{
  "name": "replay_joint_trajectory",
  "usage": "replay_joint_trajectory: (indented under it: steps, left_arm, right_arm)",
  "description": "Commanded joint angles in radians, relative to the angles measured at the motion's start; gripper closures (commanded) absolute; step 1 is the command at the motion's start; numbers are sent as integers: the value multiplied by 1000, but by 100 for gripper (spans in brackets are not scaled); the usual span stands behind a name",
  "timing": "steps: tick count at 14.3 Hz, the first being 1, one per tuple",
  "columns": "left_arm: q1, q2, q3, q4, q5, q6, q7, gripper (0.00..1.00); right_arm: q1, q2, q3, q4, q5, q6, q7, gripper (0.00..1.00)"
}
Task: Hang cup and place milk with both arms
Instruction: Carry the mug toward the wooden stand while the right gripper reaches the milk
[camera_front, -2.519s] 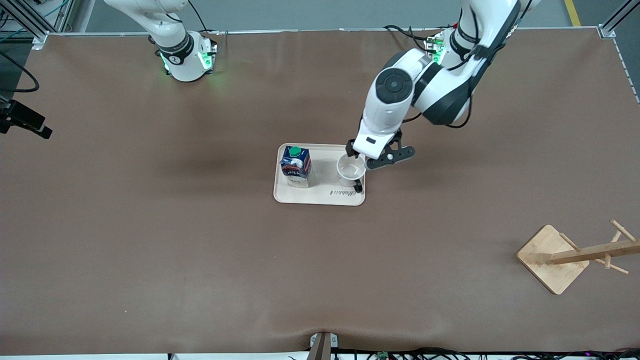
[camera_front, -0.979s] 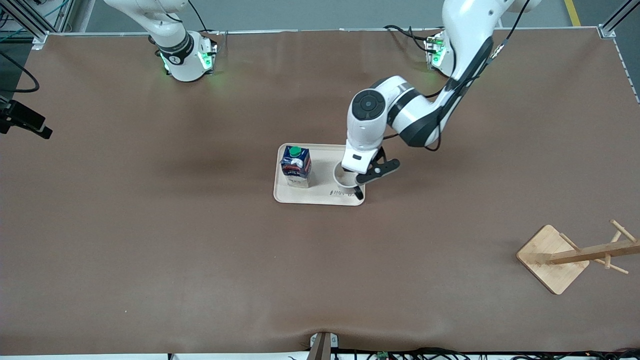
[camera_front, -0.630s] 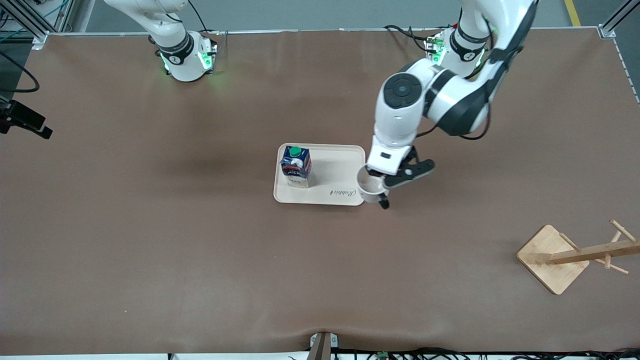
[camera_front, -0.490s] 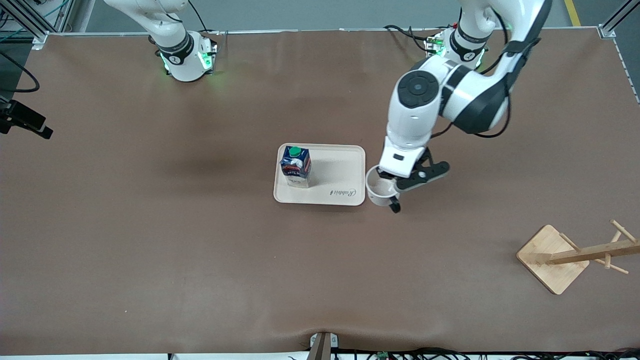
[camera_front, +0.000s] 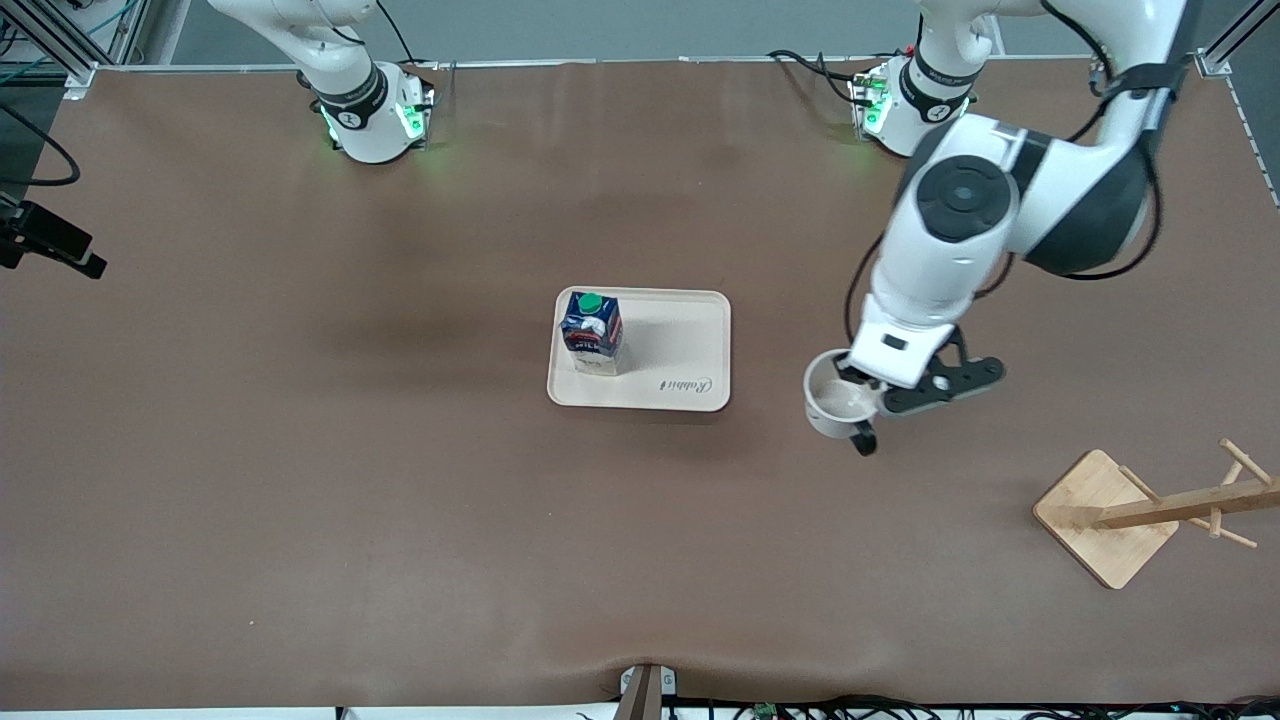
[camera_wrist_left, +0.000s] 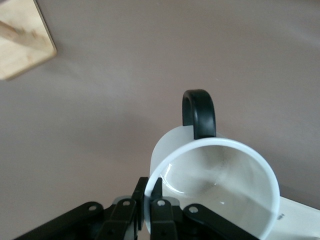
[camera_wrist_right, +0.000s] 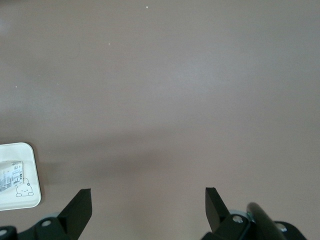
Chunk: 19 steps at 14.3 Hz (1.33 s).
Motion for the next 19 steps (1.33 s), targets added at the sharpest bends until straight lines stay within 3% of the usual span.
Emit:
replay_joint_trajectory:
  steps: [1,5,10,12,16,19]
  left_arm:
    - [62,-35,-7,4,3,-41,95,100]
    - [161,-75,-7,7,3,-68,284,100]
    - [293,-119,-6,7,1,-105,577,100]
    - [352,-135,-7,6,-11,-133,721,100]
    - [476,-156,-4,20,-29,-140,1026,100]
    - [508,-147,2,47,-48,-137,1138,100]
  right_arm:
    - [-14,105,14,25,18,-14,-10,0]
    - [-1,122,17,22,29,-16,-10,0]
    - [82,136,17,4,199,-129,2,0]
    - [174,137,16,4,202,-145,16,0]
    - [332,181,17,-3,199,-105,279,0]
    - [433,229,17,-10,194,-85,295,0]
